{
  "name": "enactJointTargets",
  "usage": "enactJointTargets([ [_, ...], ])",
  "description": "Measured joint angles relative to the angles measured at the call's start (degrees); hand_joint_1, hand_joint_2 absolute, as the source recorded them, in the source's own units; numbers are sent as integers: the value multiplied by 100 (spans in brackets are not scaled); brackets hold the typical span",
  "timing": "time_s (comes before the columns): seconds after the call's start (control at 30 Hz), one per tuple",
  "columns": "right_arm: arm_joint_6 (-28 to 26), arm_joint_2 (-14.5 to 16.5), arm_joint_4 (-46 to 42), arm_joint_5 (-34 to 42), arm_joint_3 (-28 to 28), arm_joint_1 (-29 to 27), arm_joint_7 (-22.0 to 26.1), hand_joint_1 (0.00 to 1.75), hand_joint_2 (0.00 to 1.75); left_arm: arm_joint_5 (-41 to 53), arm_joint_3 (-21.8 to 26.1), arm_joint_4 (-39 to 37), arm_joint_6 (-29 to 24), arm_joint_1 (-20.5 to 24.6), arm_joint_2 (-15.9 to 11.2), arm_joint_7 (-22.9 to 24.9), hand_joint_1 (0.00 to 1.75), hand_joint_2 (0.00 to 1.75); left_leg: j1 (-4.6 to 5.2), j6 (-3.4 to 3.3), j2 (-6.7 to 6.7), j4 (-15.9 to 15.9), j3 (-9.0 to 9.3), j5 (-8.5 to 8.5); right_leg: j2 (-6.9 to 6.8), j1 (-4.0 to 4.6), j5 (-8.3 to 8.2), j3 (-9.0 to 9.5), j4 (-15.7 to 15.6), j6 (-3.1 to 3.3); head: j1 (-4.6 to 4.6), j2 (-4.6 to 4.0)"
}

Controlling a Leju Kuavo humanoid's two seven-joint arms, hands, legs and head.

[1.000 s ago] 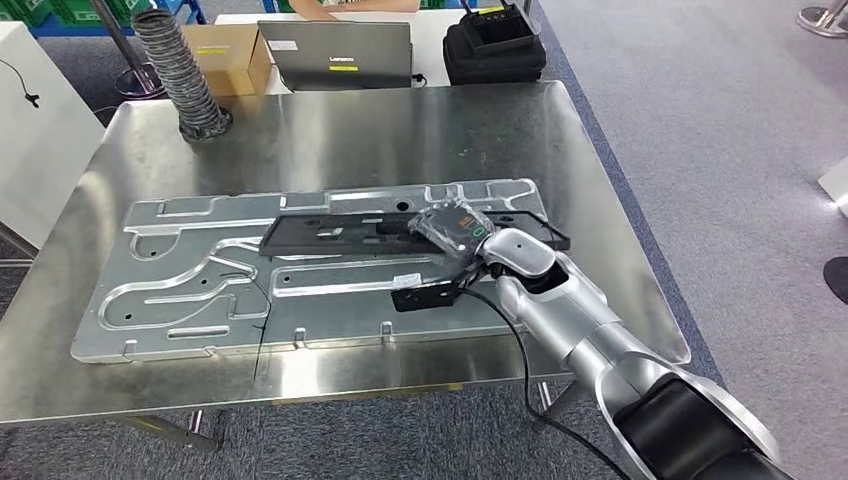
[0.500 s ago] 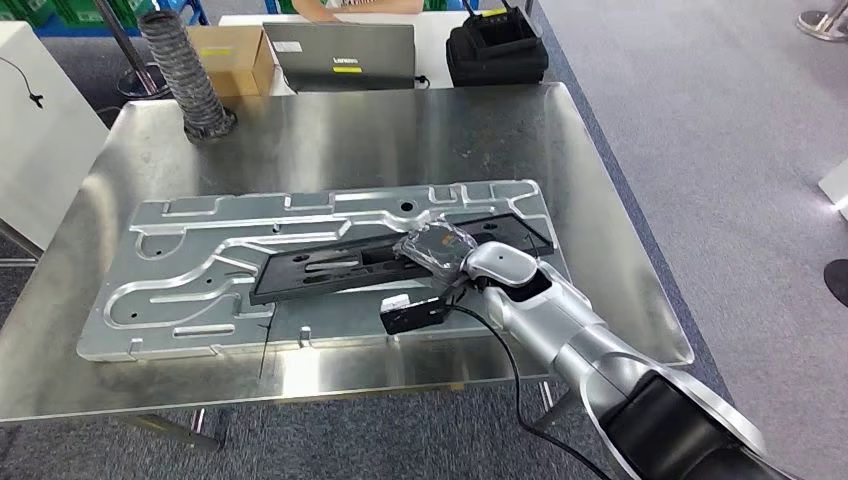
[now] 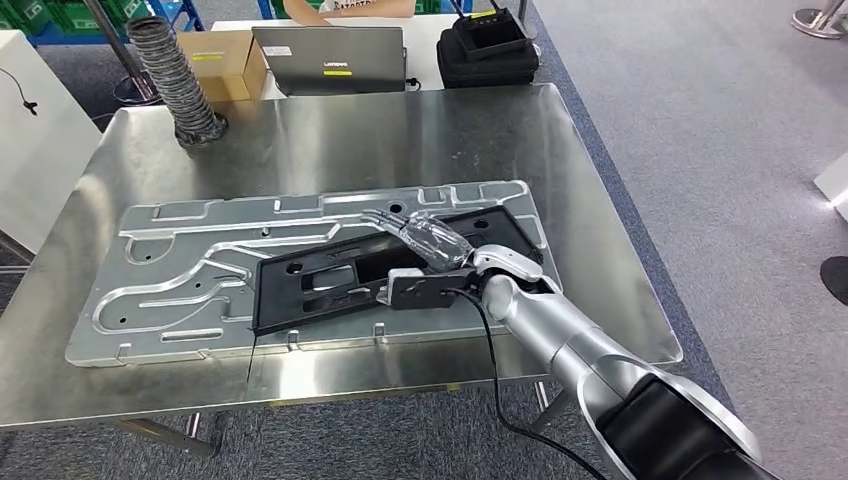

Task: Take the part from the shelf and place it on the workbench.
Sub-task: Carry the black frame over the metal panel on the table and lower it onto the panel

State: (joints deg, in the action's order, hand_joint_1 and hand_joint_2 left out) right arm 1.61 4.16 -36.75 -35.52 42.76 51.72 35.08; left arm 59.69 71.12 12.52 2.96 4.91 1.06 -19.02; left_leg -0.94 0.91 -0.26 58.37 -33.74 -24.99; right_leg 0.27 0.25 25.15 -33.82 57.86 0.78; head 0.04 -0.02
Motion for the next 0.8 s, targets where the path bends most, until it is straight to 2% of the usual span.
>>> enactJointTargets([
  [0.1, 33, -78, -347, 616, -329, -149, 179, 0, 0, 1, 1, 0, 39, -7, 2, 0, 0, 0, 6, -100, -2, -42, 3, 18, 4, -7, 11, -10, 9, -93, 0, 0],
  [0.13, 48, -110, -489, 821, -448, -212, 230, 0, 0, 1, 1, 0, 46, -6, 3, -3, 0, 0, -3, -136, 2, -61, 5, 33, 3, -13, 80, -46, 94, -128, 0, 0],
  [0.17, 76, -149, -649, 1052, -576, -285, 281, 0, 0, 1, 1, 0, 51, -2, 3, -6, 0, 0, -14, -167, 6, -78, 7, 46, 3, -23, 210, -136, 297, -161, 0, 0],
  [0.27, 182, -276, -1119, 1641, -923, -575, 386, 0, 0, 3, 1, 0, 63, 0, 2, -12, 0, 0, -16, -204, 9, -83, -2, 51, 1, -57, 735, -669, 1420, -236, 0, 0],
  [0.3, 203, -310, -1240, 1720, -1006, -670, 394, 0, 0, 3, 2, 0, 66, -4, 2, -13, 0, 0, -15, -205, 8, -81, -3, 50, 0, -62, 785, -787, 1650, -245, 0, 0],
  [0.33, 214, -340, -1341, 1759, -1074, -744, 398, 0, 0, 3, 2, 0, 68, -6, 2, -13, 0, 0, -15, -205, 7, -79, -3, 49, 0, -63, 712, -791, 1640, -242, 0, 0],
  [0.37, 224, -367, -1433, 1798, -1133, -794, 404, 0, 0, 2, 2, 0, 73, -6, 2, -13, 0, 0, -13, -203, 6, -78, 1, 47, 0, -62, 541, -673, 1384, -226, 0, 0],
  [0.43, 242, -405, -1628, 2031, -1256, -862, 428, 0, 0, -8, 2, 0, 91, 1, 7, -17, 0, 0, -5, -185, 6, -74, 8, 43, -7, -42, 151, -254, 519, -162, 0, 0],
  [0.47, 222, -415, -1766, 2269, -1345, -918, 444, 0, 0, -28, 4, 0, 109, 7, 10, -24, 0, 0, 3, -165, 6, -72, 8, 41, -13, -24, 36, -98, 186, -128, 0, 0],
  [0.5, 132, -427, -1972, 2562, -1474, -1016, 461, 0, 0, -67, 9, 0, 127, 12, 14, -36, 0, 0, 9, -140, 4, -71, 7, 40, -19, -4, -9, -14, 2, -100, 0, 0],
  [0.53, -91, -455, -2273, 2803, -1644, -1167, 474, 0, 0, -122, 21, -1, 142, 13, 19, -51, 0, 0, 11, -111, 0, -77, 6, 41, -26, 14, -2, 2, -51, -79, 0, 0],
  [0.6, -867, -546, -3090, 2988, -2074, -1556, 492, 0, 0, -259, 72, -1, 150, -1, 23, -72, 0, 0, 15, -53, -14, -90, 11, 32, -50, 0, -23, 21, -92, -30, 0, 1],
  [0.63, -1272, -603, -3527, 2955, -2307, -1754, 496, 0, 0, -314, 106, -2, 146, -16, 28, -74, 0, 0, 19, -32, -15, -34, -4, -27, -66, -18, -37, 48, -129, 4, -1, 2],
  [0.7, -1721, -706, -4254, 2915, -2738, -2084, 484, 0, 0, -376, 169, -2, 135, -53, 38, -72, 0, 0, 14, -7, -9, 408, -173, -323, -89, -46, -61, 97, -192, 63, -1, 2],
  [0.77, -1933, -787, -4796, 2851, -3067, -2421, 471, 0, 0, -436, 224, -2, 126, -71, 43, -72, 0, 0, 6, 15, -5, 1180, -503, -701, -77, -38, -56, 104, -197, 89, -1, 1],
  [0.8, -2090, -816, -5049, 2785, -3226, -2636, 472, 0, 0, -477, 258, -2, 119, -73, 46, -71, 0, 0, 4, 23, -5, 1450, -625, -787, -69, -33, -51, 108, -193, 88, -1, 1],
])
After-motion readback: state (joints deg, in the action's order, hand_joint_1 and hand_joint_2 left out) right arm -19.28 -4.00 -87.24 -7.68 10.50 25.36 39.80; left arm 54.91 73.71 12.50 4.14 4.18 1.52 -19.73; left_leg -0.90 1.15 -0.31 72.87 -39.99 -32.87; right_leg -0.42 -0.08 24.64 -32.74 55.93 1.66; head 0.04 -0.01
